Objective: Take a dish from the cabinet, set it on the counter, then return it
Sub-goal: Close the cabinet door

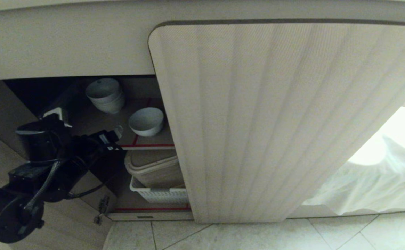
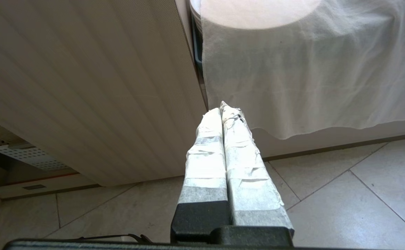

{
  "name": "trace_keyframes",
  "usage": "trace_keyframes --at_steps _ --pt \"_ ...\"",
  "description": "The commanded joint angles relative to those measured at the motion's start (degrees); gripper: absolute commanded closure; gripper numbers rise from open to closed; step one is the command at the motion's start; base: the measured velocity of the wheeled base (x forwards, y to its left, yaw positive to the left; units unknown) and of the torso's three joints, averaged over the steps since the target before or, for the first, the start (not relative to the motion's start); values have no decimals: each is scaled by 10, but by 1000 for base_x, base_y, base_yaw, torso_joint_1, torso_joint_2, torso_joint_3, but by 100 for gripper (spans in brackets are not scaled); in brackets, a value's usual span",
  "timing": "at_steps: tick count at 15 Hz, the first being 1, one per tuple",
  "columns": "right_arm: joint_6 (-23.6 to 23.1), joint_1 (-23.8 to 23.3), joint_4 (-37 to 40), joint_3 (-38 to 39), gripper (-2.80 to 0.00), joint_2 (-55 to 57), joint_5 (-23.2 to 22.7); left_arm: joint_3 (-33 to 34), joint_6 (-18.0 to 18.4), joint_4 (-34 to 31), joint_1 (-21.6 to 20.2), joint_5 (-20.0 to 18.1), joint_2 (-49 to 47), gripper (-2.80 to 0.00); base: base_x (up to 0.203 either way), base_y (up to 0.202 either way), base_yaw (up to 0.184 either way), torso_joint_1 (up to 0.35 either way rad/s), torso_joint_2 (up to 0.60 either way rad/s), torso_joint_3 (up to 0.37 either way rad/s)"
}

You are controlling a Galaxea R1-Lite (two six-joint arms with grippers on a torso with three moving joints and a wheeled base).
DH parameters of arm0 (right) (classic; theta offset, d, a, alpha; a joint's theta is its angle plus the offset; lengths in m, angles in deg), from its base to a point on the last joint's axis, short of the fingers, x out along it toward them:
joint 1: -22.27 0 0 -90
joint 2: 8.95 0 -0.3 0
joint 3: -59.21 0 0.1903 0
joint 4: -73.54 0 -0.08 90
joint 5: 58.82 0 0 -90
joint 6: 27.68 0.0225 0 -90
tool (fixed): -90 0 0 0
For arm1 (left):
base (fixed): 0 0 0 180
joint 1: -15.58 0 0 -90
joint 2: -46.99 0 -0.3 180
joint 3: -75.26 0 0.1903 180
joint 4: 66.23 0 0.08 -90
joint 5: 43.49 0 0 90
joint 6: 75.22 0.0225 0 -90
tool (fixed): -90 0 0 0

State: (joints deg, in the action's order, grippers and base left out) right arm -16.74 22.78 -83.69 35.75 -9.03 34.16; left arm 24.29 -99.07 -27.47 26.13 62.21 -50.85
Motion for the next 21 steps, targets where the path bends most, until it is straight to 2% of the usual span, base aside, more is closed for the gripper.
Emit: trace_keyframes --at_steps 1,12,21 --pt "1 0 0 -1 0 1 0 16 -1 4 6 2 24 0 0 0 0 0 0 0" --pt "1 0 0 0 0 1 0 95 28 0 7 4 129 0 0 0 0 0 0 0" --pt "1 0 0 -1 0 1 0 149 140 -1 5 4 221 0 0 0 0 0 0 0"
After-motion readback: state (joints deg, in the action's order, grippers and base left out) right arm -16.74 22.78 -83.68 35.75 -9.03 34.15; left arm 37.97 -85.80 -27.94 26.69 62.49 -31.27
